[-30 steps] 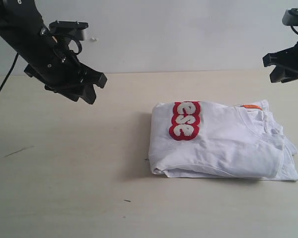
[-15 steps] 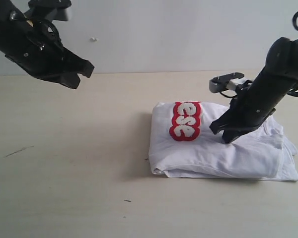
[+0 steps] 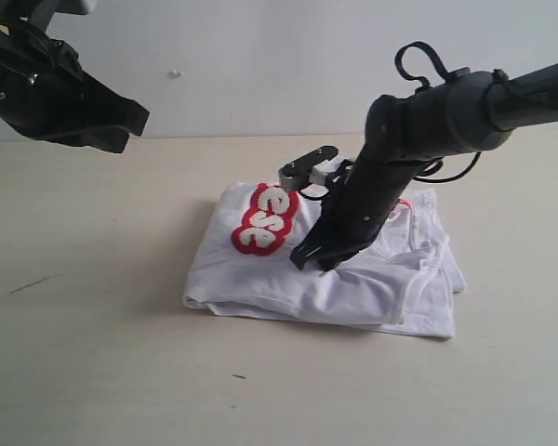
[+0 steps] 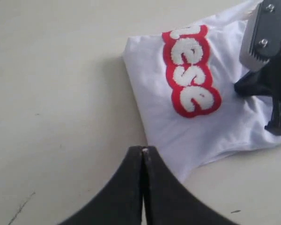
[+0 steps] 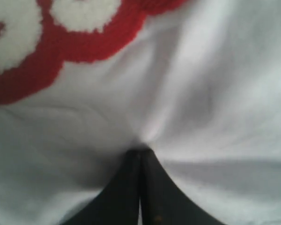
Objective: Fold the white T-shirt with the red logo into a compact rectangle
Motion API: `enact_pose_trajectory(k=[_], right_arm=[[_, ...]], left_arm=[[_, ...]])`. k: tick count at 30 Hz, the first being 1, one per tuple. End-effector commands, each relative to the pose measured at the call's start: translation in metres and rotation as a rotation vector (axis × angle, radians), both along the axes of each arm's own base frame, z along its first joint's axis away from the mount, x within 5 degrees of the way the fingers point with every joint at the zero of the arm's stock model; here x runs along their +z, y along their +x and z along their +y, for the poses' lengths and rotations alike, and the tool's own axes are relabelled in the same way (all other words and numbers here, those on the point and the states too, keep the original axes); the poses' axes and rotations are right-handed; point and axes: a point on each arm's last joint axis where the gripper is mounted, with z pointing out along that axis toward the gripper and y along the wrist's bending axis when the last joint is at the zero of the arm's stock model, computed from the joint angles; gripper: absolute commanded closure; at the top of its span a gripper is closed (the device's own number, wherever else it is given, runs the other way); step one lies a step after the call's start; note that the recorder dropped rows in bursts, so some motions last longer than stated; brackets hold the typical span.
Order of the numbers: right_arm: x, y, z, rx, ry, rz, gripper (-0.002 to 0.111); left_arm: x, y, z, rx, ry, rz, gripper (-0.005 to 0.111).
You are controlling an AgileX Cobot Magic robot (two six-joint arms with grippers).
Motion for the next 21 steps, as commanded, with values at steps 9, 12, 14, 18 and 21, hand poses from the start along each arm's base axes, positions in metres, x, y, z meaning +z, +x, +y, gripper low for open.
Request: enact_pose_trajectory(k=[9,12,14,18,21], right_arm=[[0.014,-0.006,0.024,0.004,-0.09,-0.029,0.108],[0.033,-0.01,0.022,-0.024,-0.047,-0.118,0.108],[0.044,-0.014,0.011,-0.071,-0.03,-0.156,0.108],[0.047,-0.015,-0.039,-0.317,-0.01,-0.1,0.108],[0.026,-0.023,-0.078,-0.395,-0.06,0.038,0.108]], left_arm=[[0.004,0.001,0.0,0.012,-0.032,-0.032,0.107],[0.003,0.0,-0.001,0.015,-0.042,-0.024,0.107],[-0.008,0.001,-0.005,-0.044,-0.038,-0.013,0.107],[-0.049,0.017,-0.027,-0.15,-0.115,0.103,0.107],[-0.1,0.035,-0.033,-0.142,-0.075,0.191,0.107]])
